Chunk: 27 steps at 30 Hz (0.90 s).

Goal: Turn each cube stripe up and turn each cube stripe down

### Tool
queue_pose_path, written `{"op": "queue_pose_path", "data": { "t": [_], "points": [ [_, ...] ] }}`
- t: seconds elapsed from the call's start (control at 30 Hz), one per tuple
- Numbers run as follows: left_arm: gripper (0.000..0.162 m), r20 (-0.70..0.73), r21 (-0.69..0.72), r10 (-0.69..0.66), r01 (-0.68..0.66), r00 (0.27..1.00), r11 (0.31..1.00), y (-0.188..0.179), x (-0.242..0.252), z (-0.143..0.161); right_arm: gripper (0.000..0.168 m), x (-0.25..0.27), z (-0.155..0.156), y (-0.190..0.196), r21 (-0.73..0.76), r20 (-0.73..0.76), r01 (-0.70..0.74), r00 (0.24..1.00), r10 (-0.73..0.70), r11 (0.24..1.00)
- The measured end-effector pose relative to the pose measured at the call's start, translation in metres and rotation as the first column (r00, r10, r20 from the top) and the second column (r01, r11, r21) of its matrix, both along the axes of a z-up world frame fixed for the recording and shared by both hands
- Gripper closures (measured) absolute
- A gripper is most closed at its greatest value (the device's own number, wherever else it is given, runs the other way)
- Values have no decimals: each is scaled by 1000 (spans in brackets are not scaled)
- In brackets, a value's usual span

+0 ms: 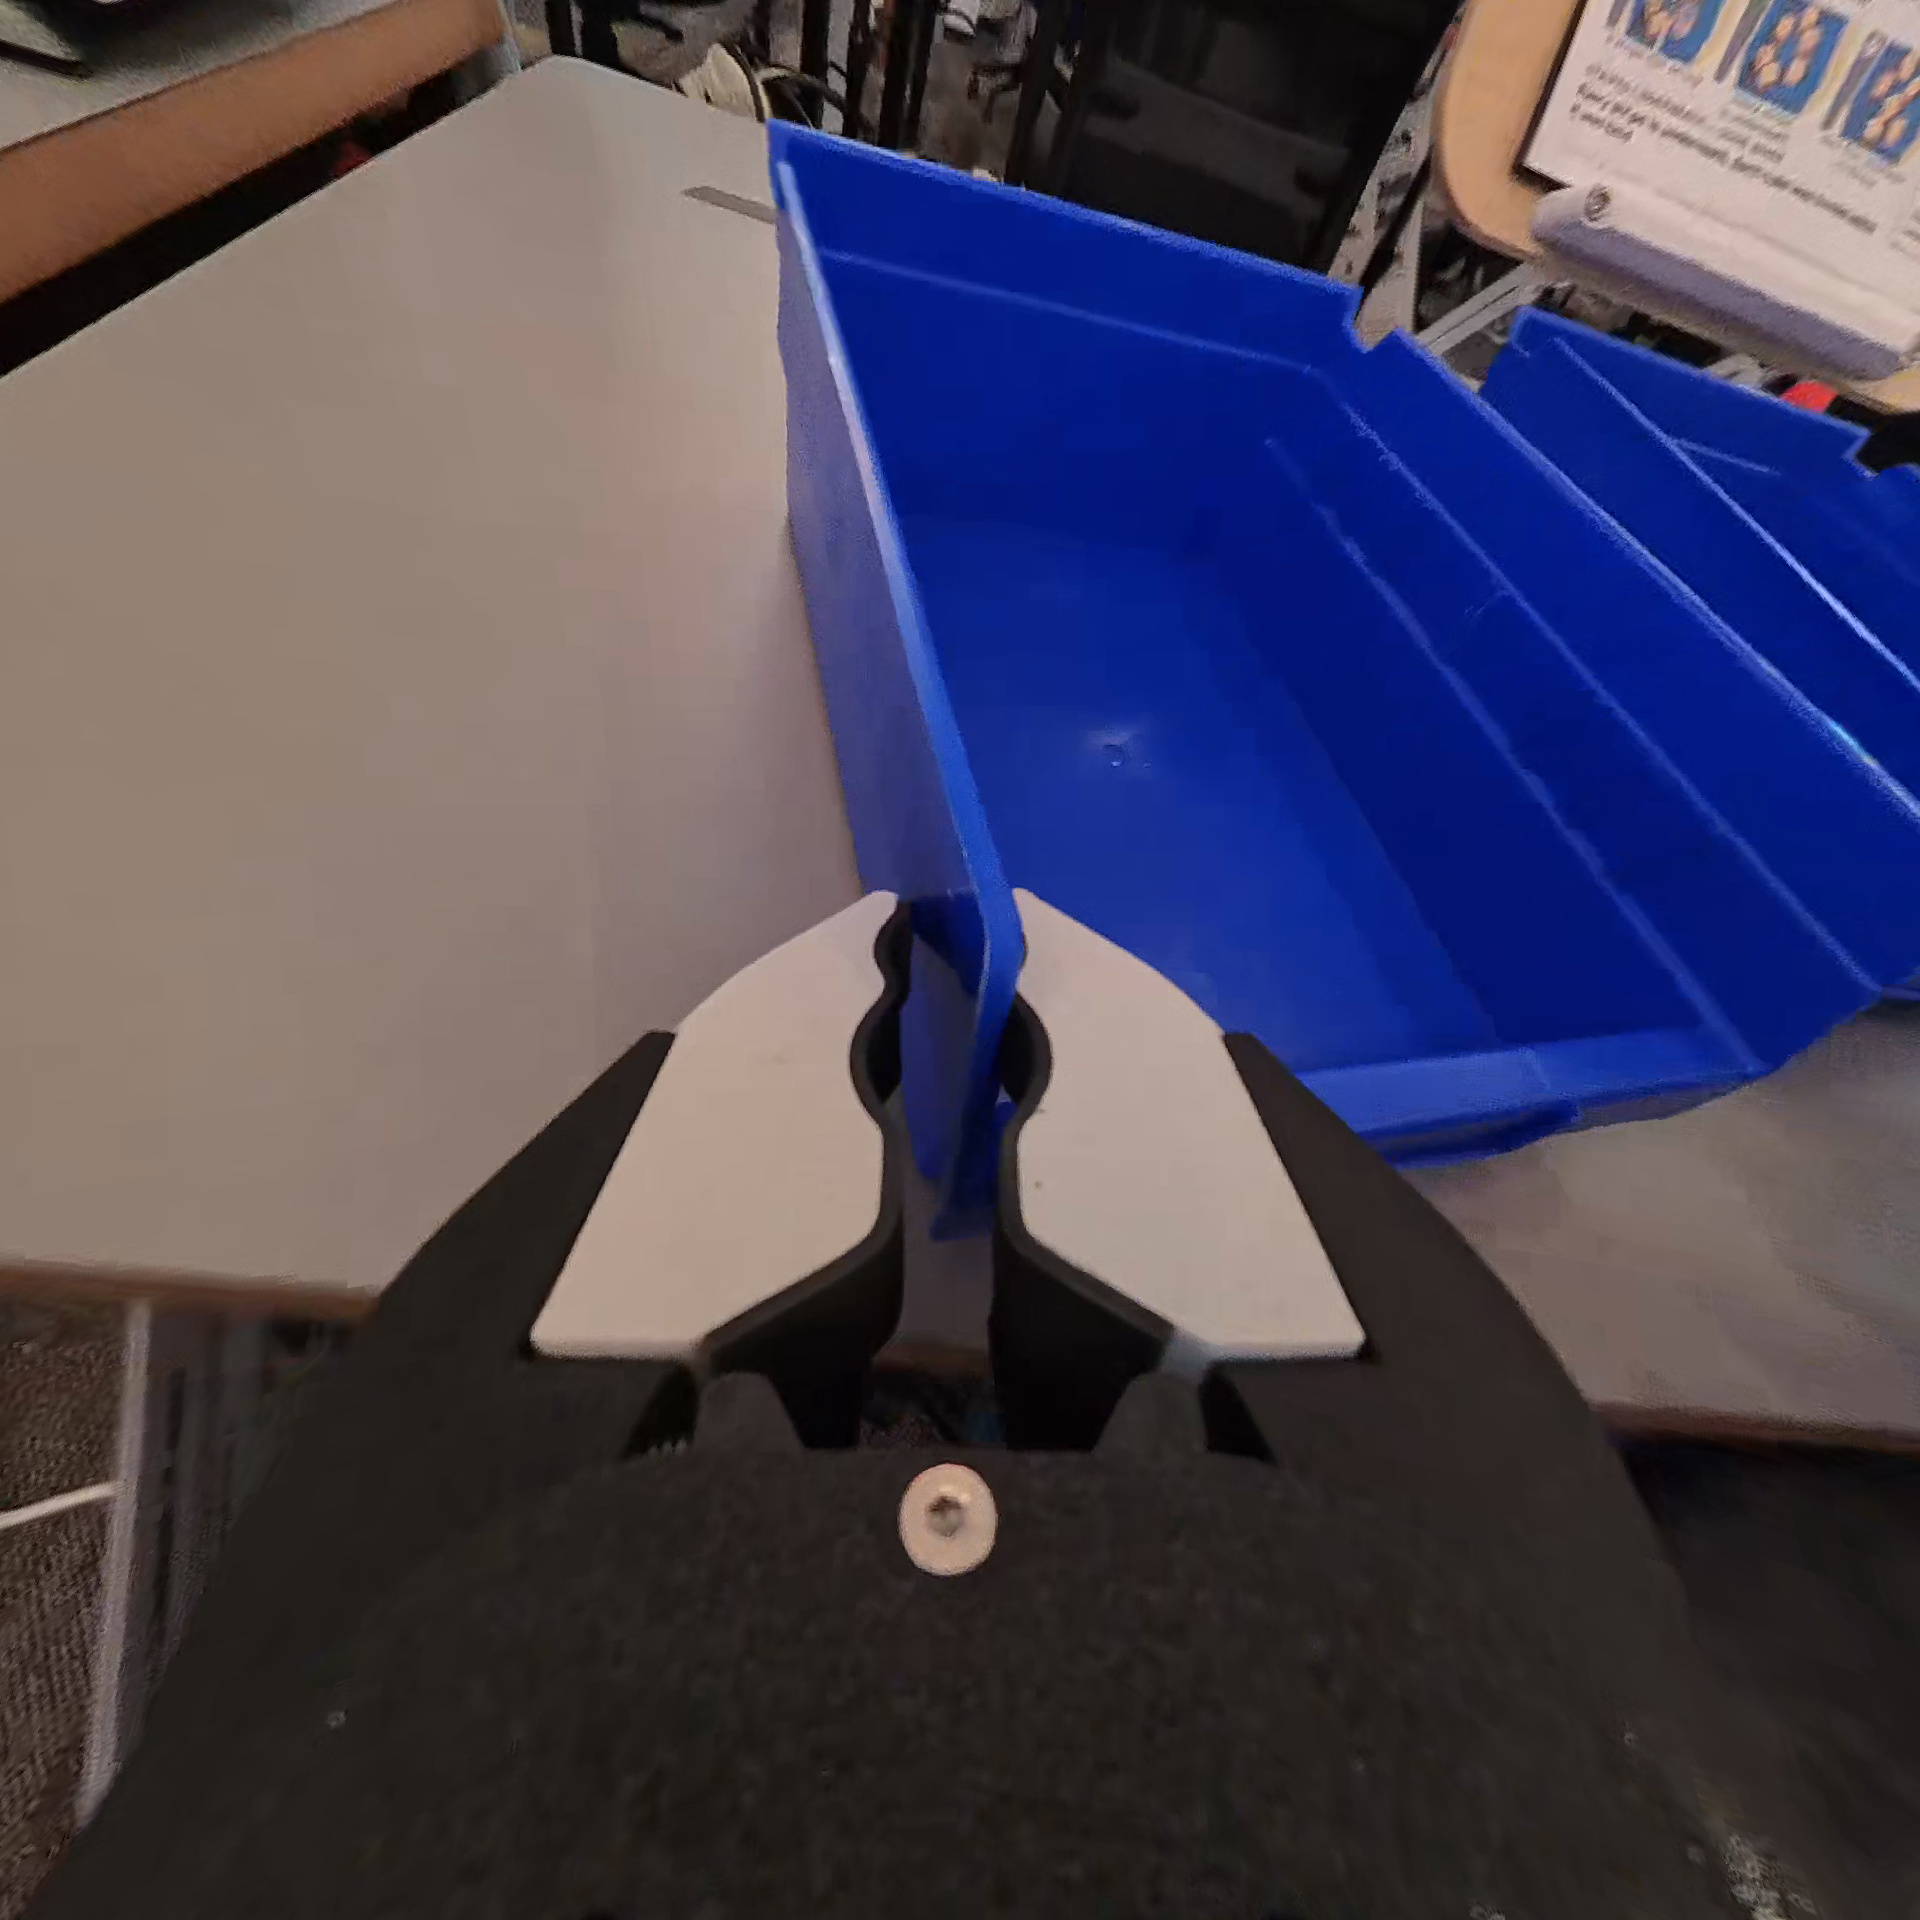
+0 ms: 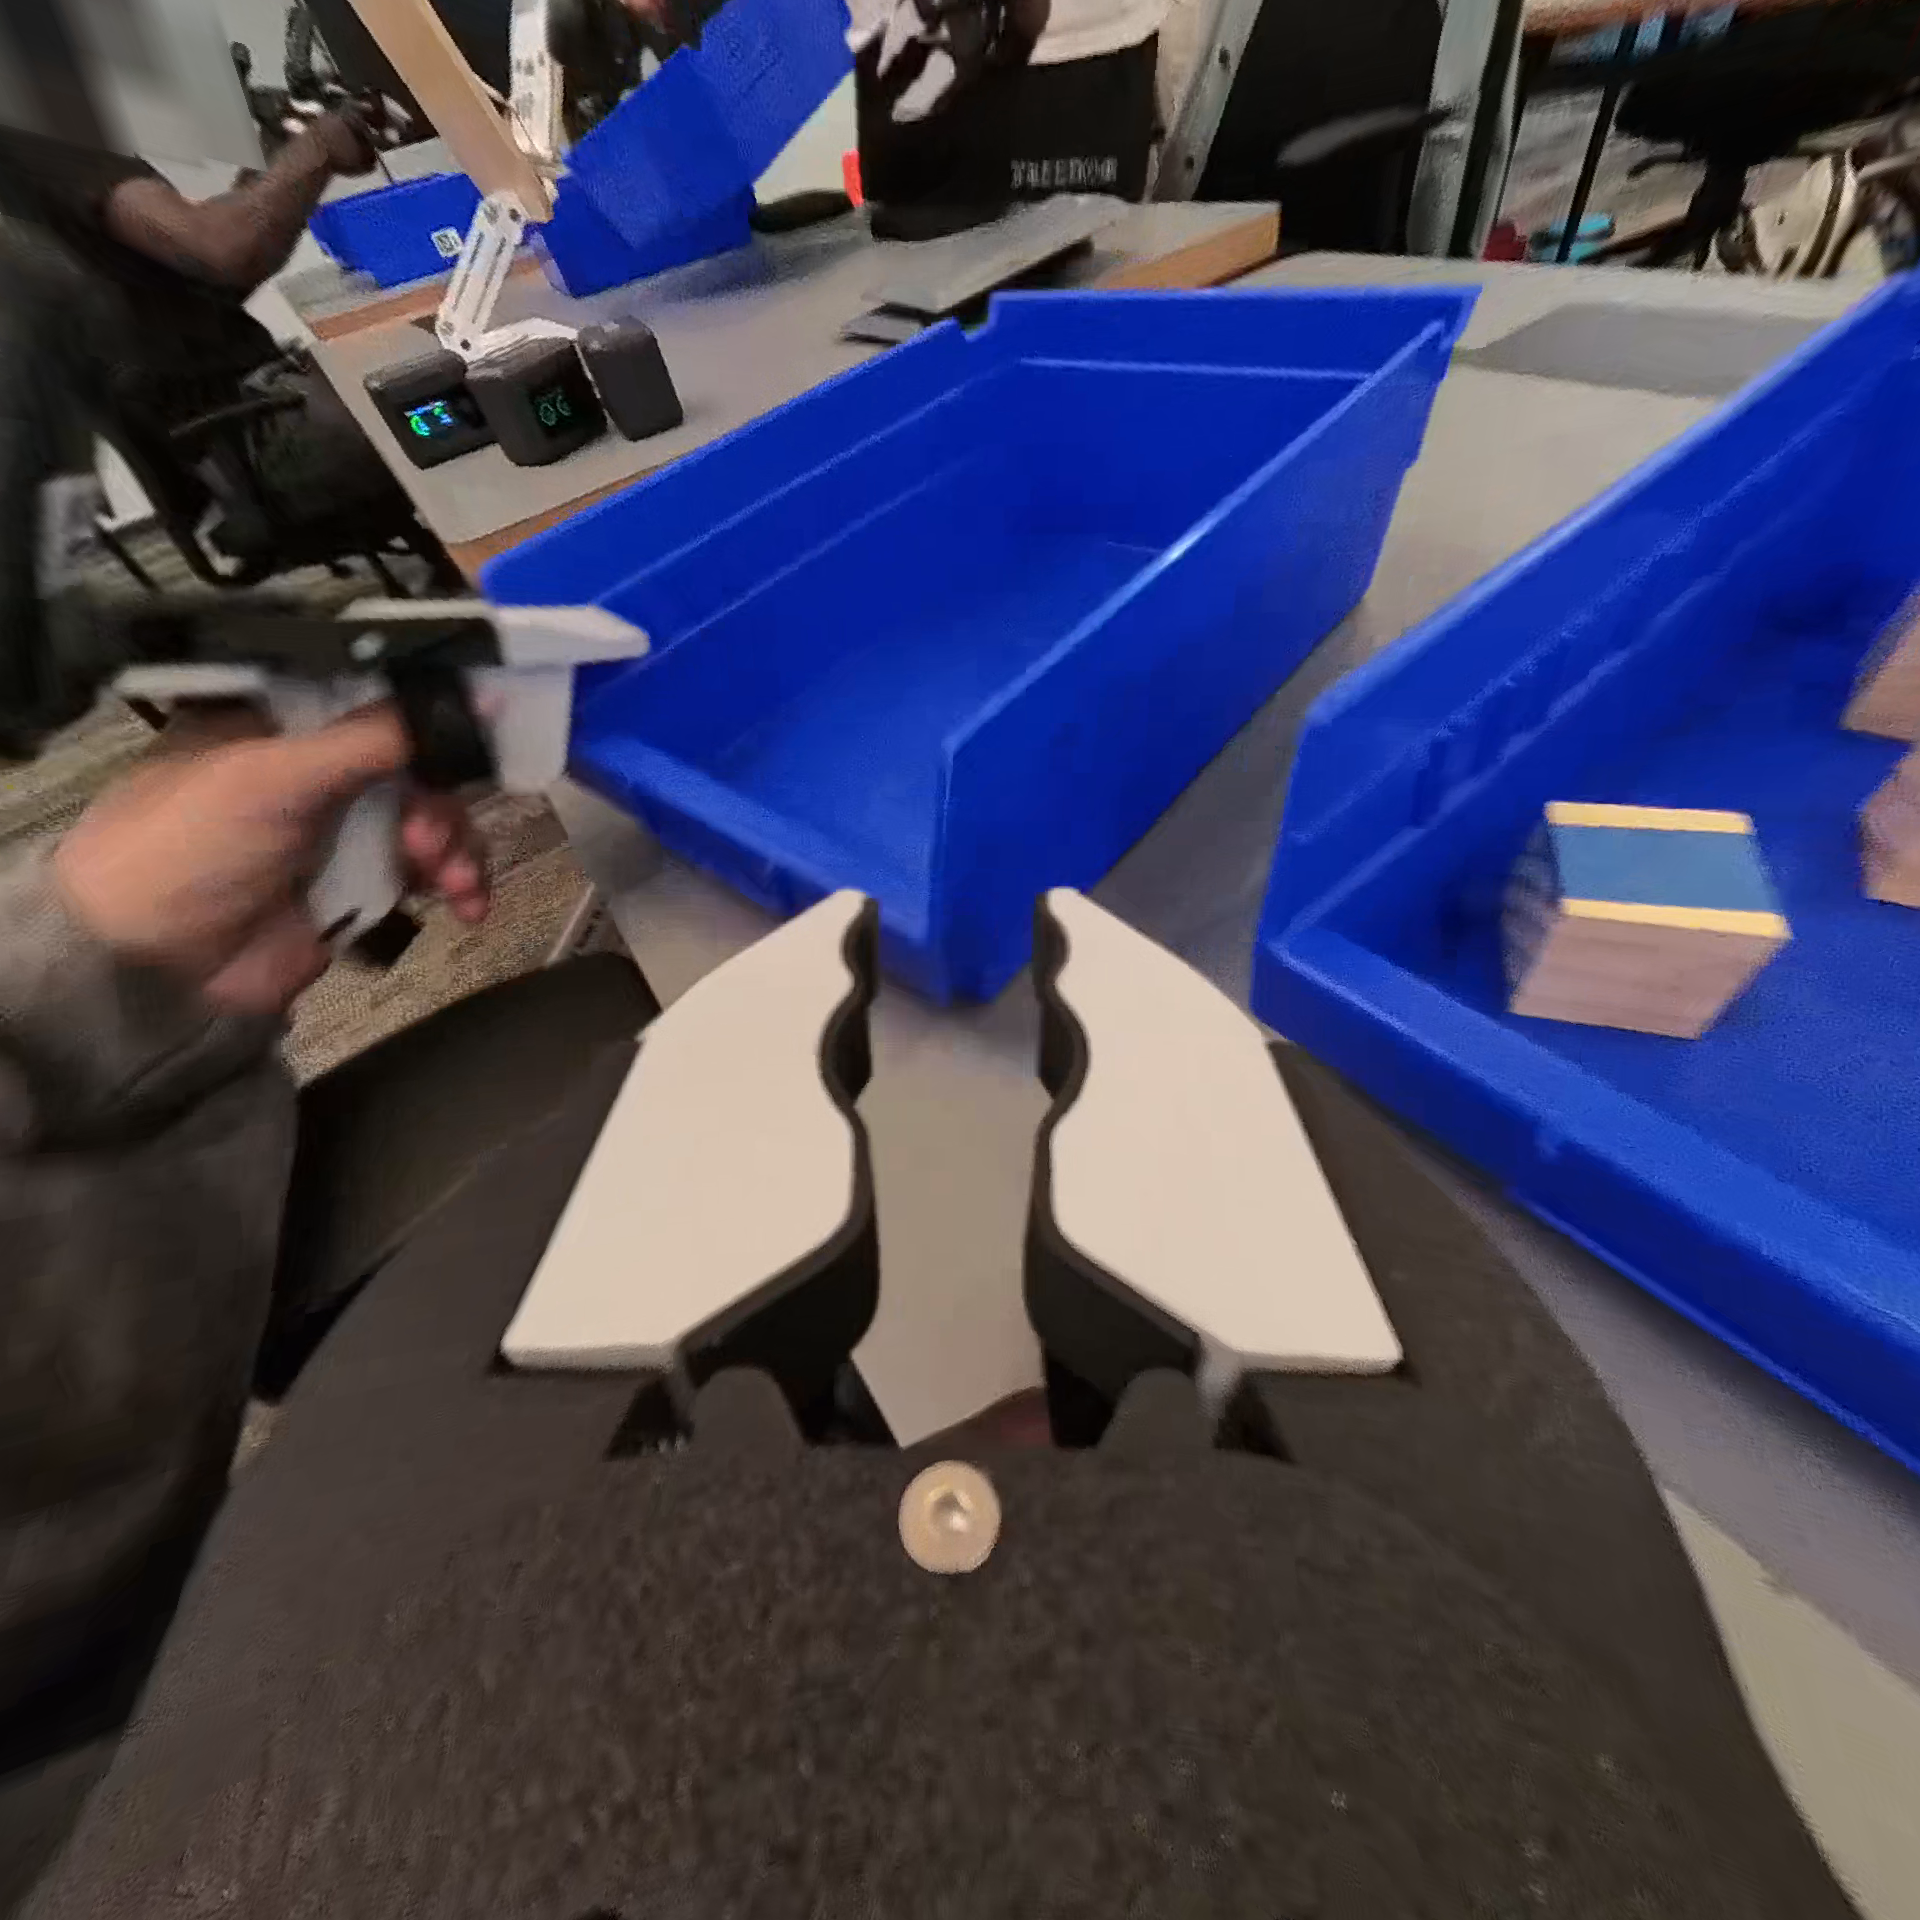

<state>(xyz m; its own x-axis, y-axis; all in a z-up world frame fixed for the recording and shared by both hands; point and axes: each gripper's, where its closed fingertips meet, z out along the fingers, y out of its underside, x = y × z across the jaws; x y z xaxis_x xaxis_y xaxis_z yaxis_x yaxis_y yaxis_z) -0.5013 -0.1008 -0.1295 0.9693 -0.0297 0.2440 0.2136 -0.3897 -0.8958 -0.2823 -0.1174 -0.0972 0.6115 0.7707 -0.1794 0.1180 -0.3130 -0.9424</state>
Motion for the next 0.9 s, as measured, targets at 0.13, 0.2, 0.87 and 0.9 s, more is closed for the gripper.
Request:
{"op": "queue_pose_path", "data": {
  "t": [0.13,0.2,0.87,0.9],
  "points": [
    [146,-5,40,9,-9,1000,999,-35,17,0,125,-35,-21,15,4,109,70,992,-70,998],
    [148,-27,20,40,-39,999,999,-40,17,-1,139,-37,-29,25,16,144,151,978,-152,988],
    [158,-268,431,-181,286,946,856,47,297,203,162,262,174,50,407,-104,663,717,-690,628],
    [158,-263,414,-223,319,939,853,55,330,198,162,294,170,49,388,-85,694,682,-727,606]
  ]
}}
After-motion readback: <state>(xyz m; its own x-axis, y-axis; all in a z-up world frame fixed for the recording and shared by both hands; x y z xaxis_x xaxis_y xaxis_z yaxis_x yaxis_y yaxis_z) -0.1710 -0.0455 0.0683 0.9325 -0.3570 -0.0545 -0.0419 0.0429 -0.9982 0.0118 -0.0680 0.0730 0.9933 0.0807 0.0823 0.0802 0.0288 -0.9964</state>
